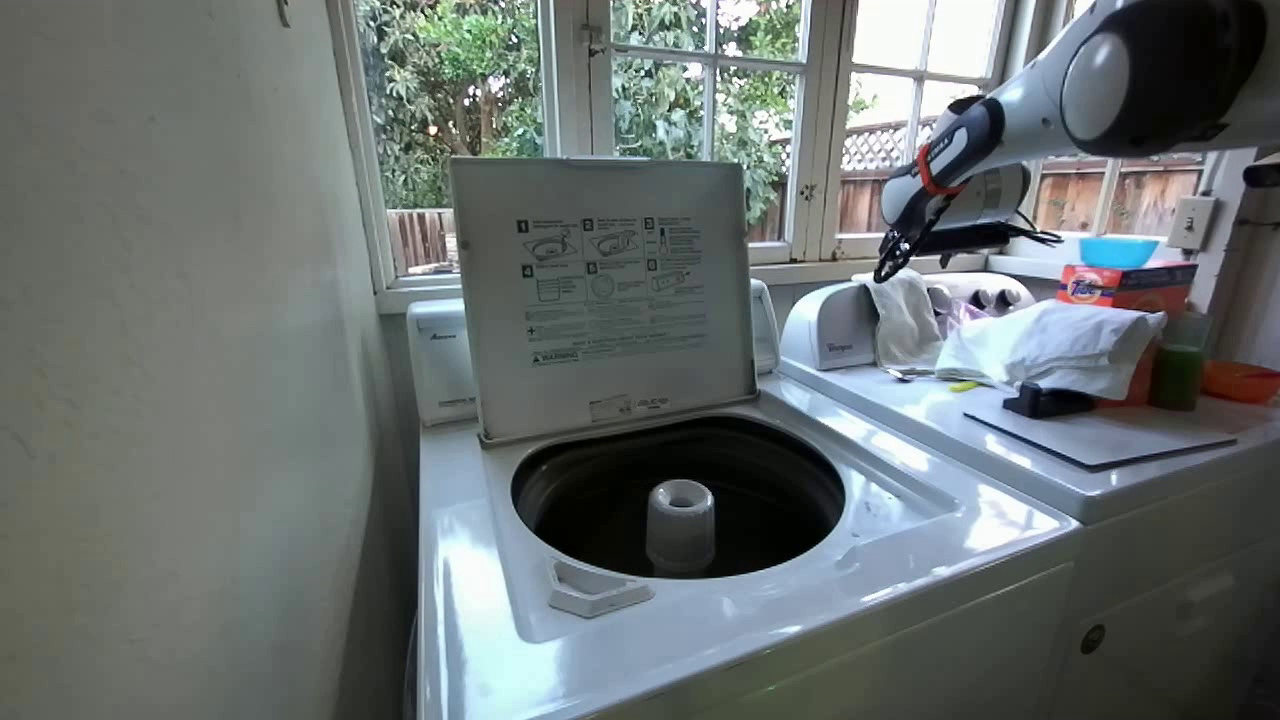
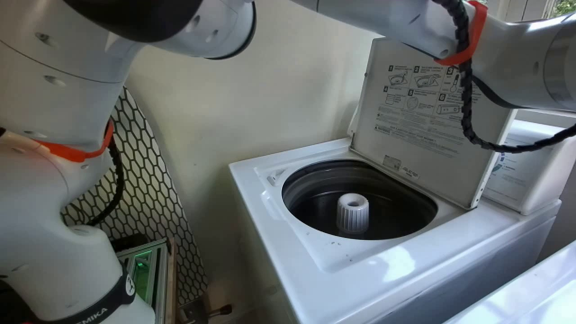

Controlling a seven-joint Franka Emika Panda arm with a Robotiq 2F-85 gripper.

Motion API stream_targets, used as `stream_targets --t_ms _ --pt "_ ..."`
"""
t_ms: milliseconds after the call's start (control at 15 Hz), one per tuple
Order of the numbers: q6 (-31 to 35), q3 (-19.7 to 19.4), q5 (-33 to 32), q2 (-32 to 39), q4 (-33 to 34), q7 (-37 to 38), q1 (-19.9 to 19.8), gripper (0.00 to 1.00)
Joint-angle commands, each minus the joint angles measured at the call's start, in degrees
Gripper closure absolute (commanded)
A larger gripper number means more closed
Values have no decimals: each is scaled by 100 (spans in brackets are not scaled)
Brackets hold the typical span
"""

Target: Remove the smaller white towel from the top of the right washing machine

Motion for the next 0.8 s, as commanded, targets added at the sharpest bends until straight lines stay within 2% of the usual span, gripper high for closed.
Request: stream_targets --t_ms 0,133,467,533,600,733 --pt "-321 208 230 696 1019 -371 -248 0" --pt "-482 494 277 922 1362 -608 -448 0" --pt "-989 579 196 1522 2240 -556 -528 0" --pt "-1145 417 254 1551 2298 -461 -430 0" --pt "-799 487 103 1220 1744 -482 -443 0" --pt "-909 476 105 1354 1945 -471 -442 0"
